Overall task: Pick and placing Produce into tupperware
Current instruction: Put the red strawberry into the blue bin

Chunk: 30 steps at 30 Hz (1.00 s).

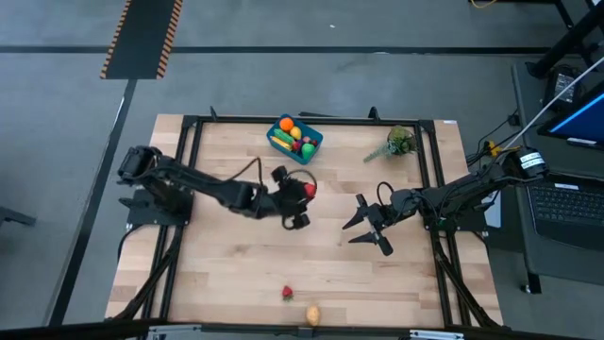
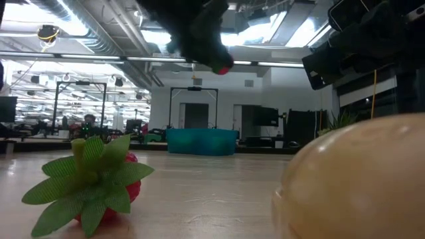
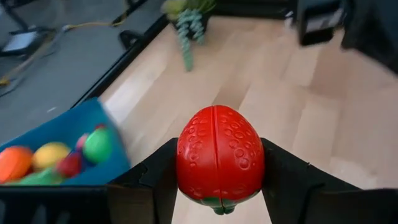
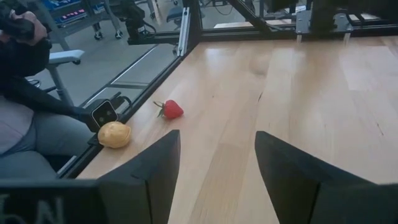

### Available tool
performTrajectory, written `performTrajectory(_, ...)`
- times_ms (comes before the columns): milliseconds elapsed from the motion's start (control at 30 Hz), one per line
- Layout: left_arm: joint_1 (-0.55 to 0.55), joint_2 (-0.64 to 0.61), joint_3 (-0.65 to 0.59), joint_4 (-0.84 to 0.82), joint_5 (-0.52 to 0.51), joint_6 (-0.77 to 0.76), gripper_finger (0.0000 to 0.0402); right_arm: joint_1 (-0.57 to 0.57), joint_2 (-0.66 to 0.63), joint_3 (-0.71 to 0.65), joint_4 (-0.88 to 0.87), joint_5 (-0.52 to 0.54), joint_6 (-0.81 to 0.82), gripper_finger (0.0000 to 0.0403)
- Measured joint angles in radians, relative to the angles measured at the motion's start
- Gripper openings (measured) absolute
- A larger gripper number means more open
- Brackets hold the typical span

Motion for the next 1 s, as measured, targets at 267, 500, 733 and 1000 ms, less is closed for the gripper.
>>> performTrajectory(267, 0.166, 0.0, -0.047, 0.16, 0.245, 0.115, 0.0177, 0.0, 0.0, 0.0, -0.007, 0.0, 0.002, 0.021)
performTrajectory(500, 0.295, 0.001, -0.212, 0.458, 0.464, 0.144, 0.0176, 0.0, 0.0, 0.0, -0.025, 0.0, -0.002, 0.021)
performTrajectory(733, 0.4, 0.001, -0.288, 0.587, 0.593, 0.158, 0.0176, 0.0, 0.0, 0.0, -0.027, 0.001, -0.004, 0.021)
performTrajectory(1000, 0.514, 0.001, -0.311, 0.659, 0.724, 0.222, 0.0176, 0.0, 0.0, 0.0, -0.026, 0.006, -0.059, 0.021)
